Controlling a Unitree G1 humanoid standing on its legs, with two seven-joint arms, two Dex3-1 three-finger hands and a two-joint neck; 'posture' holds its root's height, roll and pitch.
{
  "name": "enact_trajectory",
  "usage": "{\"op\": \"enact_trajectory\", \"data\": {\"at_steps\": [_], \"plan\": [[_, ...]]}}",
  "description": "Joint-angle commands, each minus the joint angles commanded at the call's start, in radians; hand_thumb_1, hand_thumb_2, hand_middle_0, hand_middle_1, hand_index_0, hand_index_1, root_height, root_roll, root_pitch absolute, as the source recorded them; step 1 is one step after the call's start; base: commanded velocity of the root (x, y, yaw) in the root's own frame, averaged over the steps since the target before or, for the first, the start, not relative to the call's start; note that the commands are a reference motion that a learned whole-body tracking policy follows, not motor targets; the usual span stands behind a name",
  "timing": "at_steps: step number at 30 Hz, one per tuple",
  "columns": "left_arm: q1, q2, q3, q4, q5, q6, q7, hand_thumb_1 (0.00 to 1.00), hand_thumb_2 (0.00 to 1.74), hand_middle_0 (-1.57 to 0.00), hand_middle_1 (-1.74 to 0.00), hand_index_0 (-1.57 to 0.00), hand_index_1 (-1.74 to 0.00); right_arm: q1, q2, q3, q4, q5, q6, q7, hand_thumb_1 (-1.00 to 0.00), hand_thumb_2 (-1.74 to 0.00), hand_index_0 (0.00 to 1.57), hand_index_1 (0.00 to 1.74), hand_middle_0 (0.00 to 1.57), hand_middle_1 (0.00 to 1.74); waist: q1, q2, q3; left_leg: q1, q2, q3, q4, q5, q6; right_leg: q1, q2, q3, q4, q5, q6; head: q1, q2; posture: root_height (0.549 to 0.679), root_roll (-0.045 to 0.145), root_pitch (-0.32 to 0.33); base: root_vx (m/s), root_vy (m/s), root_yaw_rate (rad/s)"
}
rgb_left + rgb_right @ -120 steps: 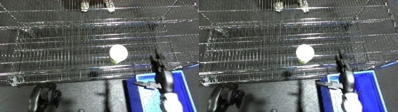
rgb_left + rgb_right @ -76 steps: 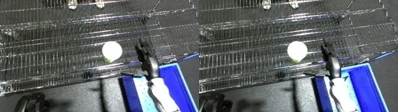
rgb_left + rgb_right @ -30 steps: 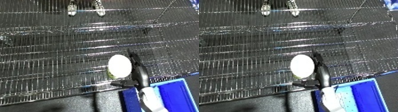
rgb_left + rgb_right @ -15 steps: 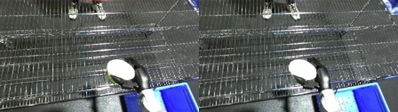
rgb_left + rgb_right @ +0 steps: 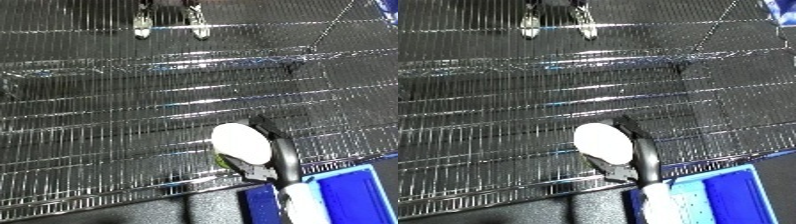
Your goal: Pick up the object and place it into the box
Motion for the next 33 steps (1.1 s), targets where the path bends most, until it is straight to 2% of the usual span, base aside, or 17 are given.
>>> {"op": "enact_trajectory", "data": {"at_steps": [7, 13, 18, 21, 25, 30, 33], "plan": [[0.062, -0.004, 0.046, -0.012, 0.022, -0.007, -0.037, 1.00, 1.74, -1.57, -1.74, -1.57, -1.74, 0.167, 0.021, -0.099, -0.255, -0.058, -0.014, -0.021, -0.85, -1.48, 1.33, 1.48, 1.33, 1.48, -0.045, -0.021, 0.000, 0.060, 0.018, 0.005, -0.041, 0.004, 0.0004, 0.055, 0.0123, 0.011, -0.048, 0.009, 0.0058, -0.053, 0.012, 0.631, 0.044, 0.159, -0.063, -0.003, -0.139], [0.077, -0.009, 0.067, -0.020, 0.037, -0.005, -0.056, 1.00, 1.74, -1.57, -1.74, -1.57, -1.74, 0.261, 0.048, -0.162, -0.379, -0.079, -0.037, -0.046, -0.85, -1.48, 1.33, 1.48, 1.33, 1.48, -0.083, -0.031, 0.000, 0.077, 0.033, 0.020, -0.044, 0.001, -0.0041, 0.070, 0.0187, 0.022, -0.063, 0.018, 0.0103, -0.042, 0.031, 0.634, 0.046, 0.154, -0.099, -0.005, -0.162], [0.080, -0.014, 0.066, -0.025, 0.043, -0.008, -0.071, 1.00, 1.74, -1.57, -1.74, -1.57, -1.74, 0.324, 0.054, -0.203, -0.422, -0.097, -0.053, -0.076, -0.85, -1.48, 1.33, 1.48, 1.33, 1.48, -0.116, -0.030, 0.000, 0.089, 0.039, 0.040, -0.046, -0.003, -0.0075, 0.075, 0.0248, 0.037, -0.078, 0.025, 0.0129, -0.003, 0.050, 0.636, 0.052, 0.153, -0.100, 0.023, -0.167], [0.076, -0.023, 0.054, -0.026, 0.045, -0.017, -0.070, 1.00, 1.74, -1.57, -1.74, -1.57, -1.74, 0.348, 0.046, -0.218, -0.429, -0.109, -0.054, -0.098, -0.85, -1.48, 1.33, 1.48, 1.33, 1.48, -0.139, -0.023, 0.000, 0.103, 0.042, 0.055, -0.055, -0.003, -0.0102, 0.080, 0.0276, 0.049, -0.093, 0.029, 0.0141, 0.030, 0.058, 0.638, 0.058, 0.155, -0.091, 0.077, -0.219], [0.072, -0.038, 0.039, -0.016, 0.049, -0.046, -0.063, 1.00, 1.74, -1.57, -1.74, -1.57, -1.74, 0.376, 0.029, -0.243, -0.421, -0.085, -0.064, -0.123, -0.85, -1.48, 1.33, 1.48, 1.33, 1.48, -0.172, -0.002, 0.000, 0.131, 0.047, 0.076, -0.080, 0.001, -0.0170, 0.089, 0.0270, 0.066, -0.110, 0.030, 0.0147, 0.095, 0.075, 0.640, 0.066, 0.156, -0.069, 0.127, -0.262], [0.079, -0.058, 0.034, 0.007, 0.033, -0.095, -0.048, 1.00, 1.74, -1.57, -1.74, -1.57, -1.74, 0.433, 0.006, -0.287, -0.400, -0.003, -0.077, -0.122, -0.85, -1.48, 1.33, 1.48, 1.33, 1.48, -0.222, 0.036, 0.000, 0.171, 0.051, 0.107, -0.119, 0.010, -0.0279, 0.096, 0.0264, 0.084, -0.116, 0.017, 0.0132, 0.204, 0.131, 0.641, 0.076, 0.155, -0.019, 0.180, -0.254], [0.097, -0.070, 0.037, 0.019, 0.022, -0.126, -0.045, 1.00, 1.74, -1.57, -1.74, -1.57, -1.74, 0.479, -0.009, -0.325, -0.376, 0.065, -0.099, -0.105, -0.85, -1.48, 1.33, 1.48, 1.33, 1.48, -0.251, 0.060, 0.000, 0.190, 0.050, 0.122, -0.126, 0.007, -0.0333, 0.100, 0.0222, 0.091, -0.112, 0.005, 0.0098, 0.236, 0.137, 0.641, 0.086, 0.152, 0.017, 0.185, -0.229]]}}
